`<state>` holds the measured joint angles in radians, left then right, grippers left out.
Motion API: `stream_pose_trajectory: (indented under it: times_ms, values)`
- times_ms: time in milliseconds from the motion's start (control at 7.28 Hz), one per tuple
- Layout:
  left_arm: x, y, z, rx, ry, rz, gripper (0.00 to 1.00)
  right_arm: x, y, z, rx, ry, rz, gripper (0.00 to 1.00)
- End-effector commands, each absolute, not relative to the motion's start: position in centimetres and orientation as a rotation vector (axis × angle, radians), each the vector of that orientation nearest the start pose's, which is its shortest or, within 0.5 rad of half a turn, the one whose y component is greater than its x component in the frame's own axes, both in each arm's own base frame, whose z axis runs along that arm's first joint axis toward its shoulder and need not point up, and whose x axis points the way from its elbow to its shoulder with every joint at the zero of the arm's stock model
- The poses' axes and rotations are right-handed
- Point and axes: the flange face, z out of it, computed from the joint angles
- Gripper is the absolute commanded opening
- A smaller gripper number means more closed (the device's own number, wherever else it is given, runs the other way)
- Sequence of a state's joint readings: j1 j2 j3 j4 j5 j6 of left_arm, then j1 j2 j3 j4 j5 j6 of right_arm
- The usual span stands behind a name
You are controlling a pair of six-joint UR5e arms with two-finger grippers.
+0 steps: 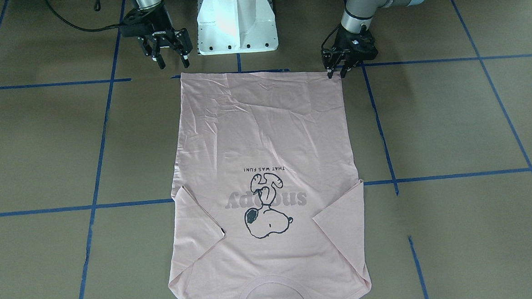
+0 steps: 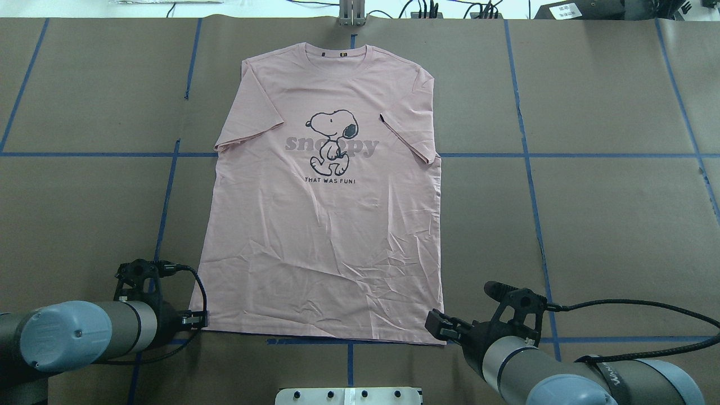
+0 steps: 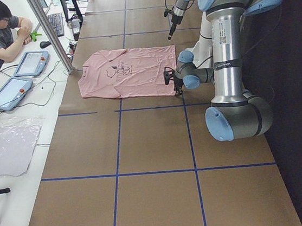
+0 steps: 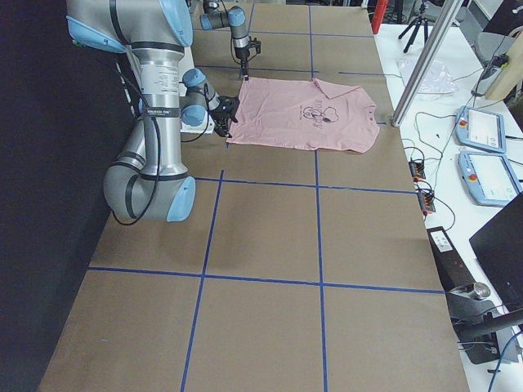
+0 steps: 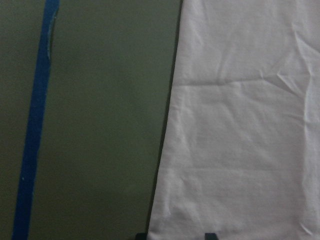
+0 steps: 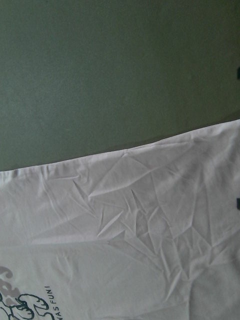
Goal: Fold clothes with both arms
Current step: 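Grasp the hem corners with the left and right grippers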
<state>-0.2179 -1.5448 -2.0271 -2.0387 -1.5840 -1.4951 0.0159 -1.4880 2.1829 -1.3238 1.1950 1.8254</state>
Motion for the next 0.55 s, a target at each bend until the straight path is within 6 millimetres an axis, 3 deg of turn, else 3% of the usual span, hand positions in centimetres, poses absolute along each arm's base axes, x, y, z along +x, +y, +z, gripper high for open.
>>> stream_pose_trajectory:
  times_ms: [0,137,275,412]
  values:
    - [44.41,-23.33,41.14,0.117,0.883,-0.123,0.51,-46.78,-17.59,30.87,0.237,-0.972,0.423,0.83]
    - [43.91,-23.11,41.85,0.113,0.873,-0.120,0.52,-46.80,-17.52,30.87,0.236,-0.972,0.421,0.83]
    - [43.94,-23.13,41.79,0.113,0.874,-0.123,0.42,-46.81,-17.45,30.94,0.235,-0.971,0.421,0.83]
    - [43.96,-23.06,41.56,0.112,0.879,-0.123,0.07,-46.85,-17.39,30.87,0.235,-0.973,0.422,0.83]
